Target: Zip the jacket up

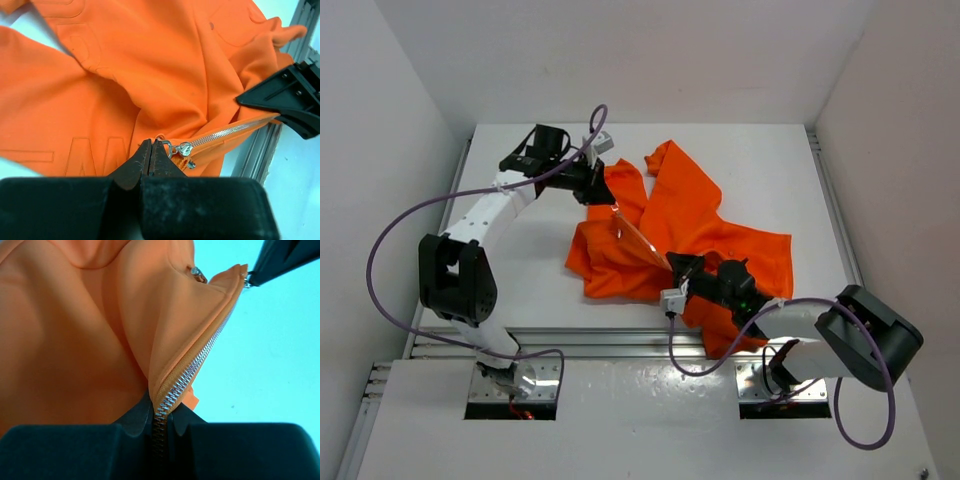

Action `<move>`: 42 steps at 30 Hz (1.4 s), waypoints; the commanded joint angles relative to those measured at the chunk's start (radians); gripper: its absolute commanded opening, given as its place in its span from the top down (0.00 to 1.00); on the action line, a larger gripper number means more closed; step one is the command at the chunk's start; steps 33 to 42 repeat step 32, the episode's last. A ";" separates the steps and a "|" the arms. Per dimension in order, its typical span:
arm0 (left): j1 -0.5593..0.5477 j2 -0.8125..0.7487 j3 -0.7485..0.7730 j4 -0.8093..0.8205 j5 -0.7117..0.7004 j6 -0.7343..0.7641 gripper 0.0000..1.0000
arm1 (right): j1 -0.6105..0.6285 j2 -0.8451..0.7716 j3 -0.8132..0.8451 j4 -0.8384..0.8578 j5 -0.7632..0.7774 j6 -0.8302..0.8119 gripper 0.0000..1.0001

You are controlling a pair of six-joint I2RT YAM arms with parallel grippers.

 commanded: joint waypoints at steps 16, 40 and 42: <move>0.149 0.135 0.395 0.301 -0.469 -0.111 0.15 | -0.232 0.112 0.779 -0.859 0.115 0.790 0.24; 0.104 -0.046 0.075 0.273 -0.586 -0.292 0.00 | -0.776 0.177 0.962 -1.355 -0.141 1.263 0.00; 0.104 -0.046 0.075 0.273 -0.586 -0.292 0.00 | -0.776 0.177 0.962 -1.355 -0.141 1.263 0.00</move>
